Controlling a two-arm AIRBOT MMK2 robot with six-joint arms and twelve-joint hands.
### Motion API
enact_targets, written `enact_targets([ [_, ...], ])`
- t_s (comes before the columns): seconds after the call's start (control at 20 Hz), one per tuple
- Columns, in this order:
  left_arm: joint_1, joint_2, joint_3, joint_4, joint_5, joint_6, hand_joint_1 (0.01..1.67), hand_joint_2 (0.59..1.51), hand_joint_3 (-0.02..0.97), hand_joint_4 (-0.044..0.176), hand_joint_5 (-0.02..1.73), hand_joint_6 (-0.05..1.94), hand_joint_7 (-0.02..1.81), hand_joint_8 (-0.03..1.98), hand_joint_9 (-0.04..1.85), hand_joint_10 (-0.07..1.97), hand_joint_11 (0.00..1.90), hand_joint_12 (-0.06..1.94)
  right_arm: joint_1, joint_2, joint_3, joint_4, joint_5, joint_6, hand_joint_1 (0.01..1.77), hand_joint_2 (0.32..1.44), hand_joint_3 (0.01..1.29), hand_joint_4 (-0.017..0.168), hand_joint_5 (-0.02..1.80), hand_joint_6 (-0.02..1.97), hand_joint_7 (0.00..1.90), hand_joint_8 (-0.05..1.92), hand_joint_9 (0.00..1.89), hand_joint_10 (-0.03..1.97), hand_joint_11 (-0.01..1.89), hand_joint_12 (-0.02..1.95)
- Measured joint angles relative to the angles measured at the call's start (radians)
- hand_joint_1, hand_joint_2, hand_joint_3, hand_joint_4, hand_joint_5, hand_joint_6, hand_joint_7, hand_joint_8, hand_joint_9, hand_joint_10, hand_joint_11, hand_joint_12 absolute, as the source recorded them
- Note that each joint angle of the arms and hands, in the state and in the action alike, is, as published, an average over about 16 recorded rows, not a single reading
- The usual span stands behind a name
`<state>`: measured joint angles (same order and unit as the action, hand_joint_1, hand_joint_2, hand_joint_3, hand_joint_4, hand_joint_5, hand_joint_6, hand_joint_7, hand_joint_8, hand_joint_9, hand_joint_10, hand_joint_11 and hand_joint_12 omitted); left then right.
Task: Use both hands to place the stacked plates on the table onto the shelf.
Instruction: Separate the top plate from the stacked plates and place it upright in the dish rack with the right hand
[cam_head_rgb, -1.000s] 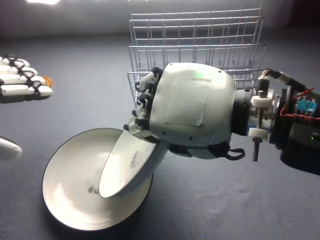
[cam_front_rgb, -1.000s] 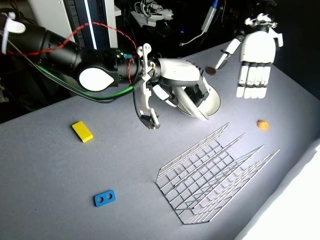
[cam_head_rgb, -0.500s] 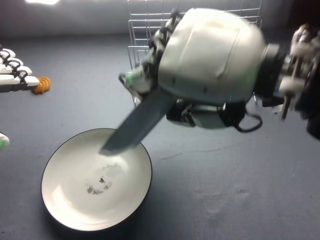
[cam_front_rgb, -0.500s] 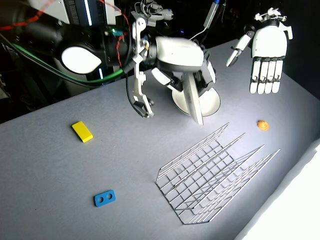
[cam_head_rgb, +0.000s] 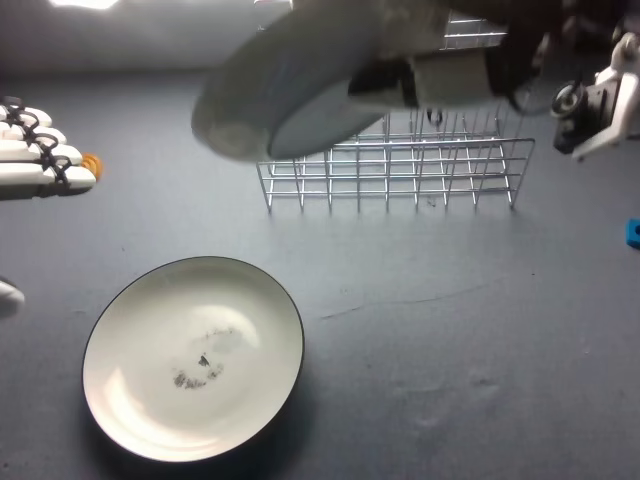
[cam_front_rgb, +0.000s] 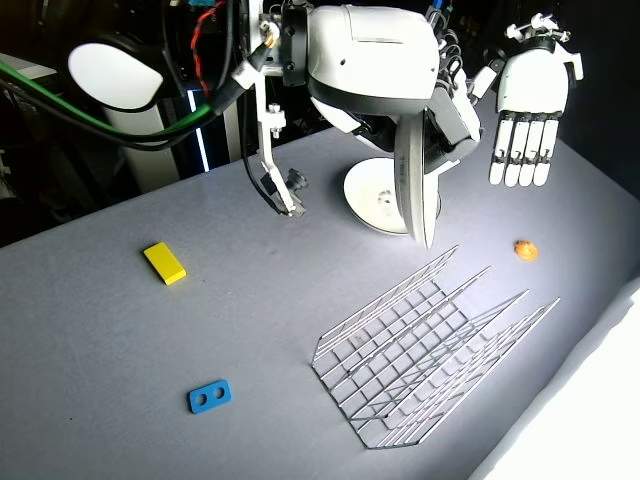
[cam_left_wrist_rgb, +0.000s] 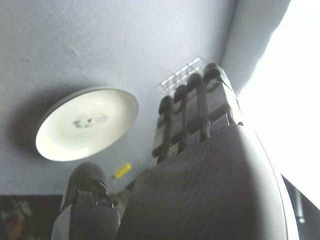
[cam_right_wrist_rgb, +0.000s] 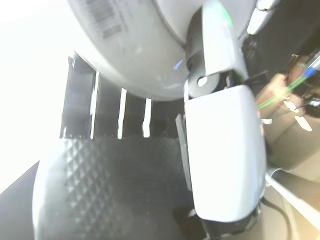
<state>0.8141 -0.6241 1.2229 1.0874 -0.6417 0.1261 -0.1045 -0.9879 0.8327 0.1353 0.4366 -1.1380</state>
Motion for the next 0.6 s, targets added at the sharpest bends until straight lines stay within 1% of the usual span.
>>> enact_targets([
  [0.15,-0.002,0.004,-0.007,0.011,-0.020,0.000,0.02,1.152,0.009,-0.003,0.09,0.02,0.08,0.00,0.07,0.01,0.03,0.02,0.037,0.007,0.025,0.063,-0.032,0.045,1.21,1.01,0.01,0.002,0.74,1.21,0.97,1.16,1.04,0.89,0.85,1.36],
  [0.35,-0.008,0.009,-0.015,0.033,-0.053,0.000,0.02,1.152,0.009,-0.003,0.08,0.02,0.07,0.00,0.06,0.01,0.03,0.02,0.072,0.008,0.065,0.130,-0.074,0.098,1.20,1.01,0.01,0.002,0.74,1.22,0.99,1.11,1.07,0.81,0.87,1.32],
  [0.6,-0.020,0.009,-0.022,0.075,-0.098,0.000,0.02,1.152,0.009,-0.003,0.08,0.02,0.07,0.00,0.06,0.01,0.03,0.01,0.089,0.001,0.118,0.182,-0.110,0.144,1.21,1.02,0.01,-0.001,0.76,1.21,1.01,1.07,1.10,0.74,0.89,1.30],
])
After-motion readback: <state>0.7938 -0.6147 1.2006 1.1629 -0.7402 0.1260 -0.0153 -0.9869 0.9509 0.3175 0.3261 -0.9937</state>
